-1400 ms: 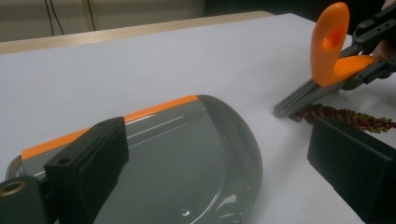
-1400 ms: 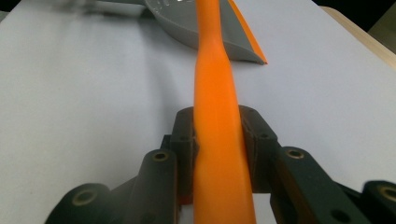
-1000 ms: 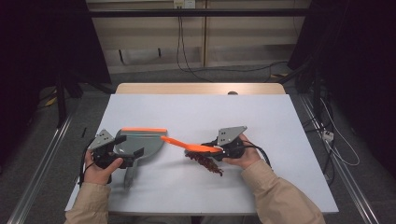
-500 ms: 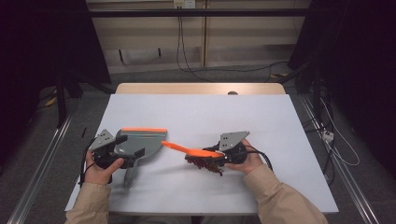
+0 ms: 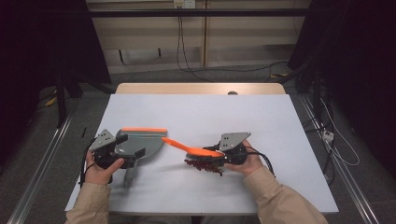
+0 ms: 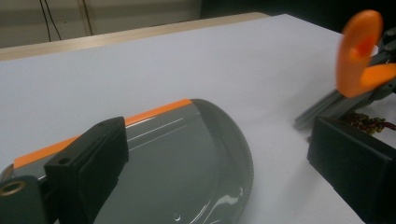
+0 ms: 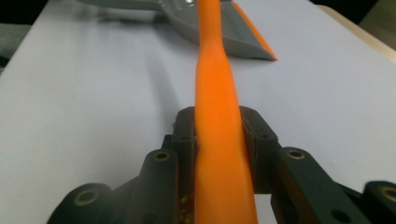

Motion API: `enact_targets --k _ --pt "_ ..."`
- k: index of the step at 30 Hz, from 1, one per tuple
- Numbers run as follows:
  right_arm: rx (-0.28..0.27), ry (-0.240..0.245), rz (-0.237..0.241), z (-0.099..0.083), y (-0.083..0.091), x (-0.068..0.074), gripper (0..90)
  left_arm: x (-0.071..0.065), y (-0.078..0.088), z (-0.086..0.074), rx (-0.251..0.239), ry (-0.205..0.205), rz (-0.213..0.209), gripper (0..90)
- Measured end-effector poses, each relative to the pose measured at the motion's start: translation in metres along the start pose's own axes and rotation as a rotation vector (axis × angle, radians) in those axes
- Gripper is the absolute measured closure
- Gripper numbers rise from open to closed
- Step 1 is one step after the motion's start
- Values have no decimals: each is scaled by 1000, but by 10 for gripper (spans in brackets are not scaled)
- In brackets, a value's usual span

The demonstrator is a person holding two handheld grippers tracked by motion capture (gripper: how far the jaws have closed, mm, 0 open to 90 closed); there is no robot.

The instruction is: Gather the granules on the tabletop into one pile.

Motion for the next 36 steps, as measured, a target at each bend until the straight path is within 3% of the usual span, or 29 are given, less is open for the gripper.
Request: enact_targets --k 5,7,12,19,21,25,28,30,34,36 --pt "-40 -50 -60 3 4 -12 708 0 0 0 -2 7 2 53" --pt "-72 -96 -70 6 7 -16 709 1 0 0 0 4 4 54" --pt "-104 -189 -146 5 16 -23 708 1 0 0 0 3 0 53" --pt "-67 -262 -271 -13 35 -30 709 0 1 0 -3 7 -3 54" --pt "-62 -303 -299 -20 42 -28 708 0 0 0 -2 7 -5 54" --pt "-58 -340 -379 -27 53 -19 709 -1 0 0 -2 3 -7 53" --pt "-22 -329 -467 -33 59 -14 708 -1 0 1 -5 3 -7 54" --pt "-38 -359 -487 -35 62 -10 708 -2 0 2 -9 0 -6 54" --pt "-48 -372 -507 -37 64 -7 704 -3 0 3 -9 -2 -10 53" --pt "-48 -383 -497 -37 63 -6 699 -4 0 3 -7 -2 -10 54"
Point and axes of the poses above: each handheld gripper's, and its own axes: y roughly backward along the jaws, z roughly out of its top, x roughly to its left, the point moved 10 cm from there along -y, roughly forward along the jaws, and after that the axes turned 8 degrees about z, right-handed, at the moved point
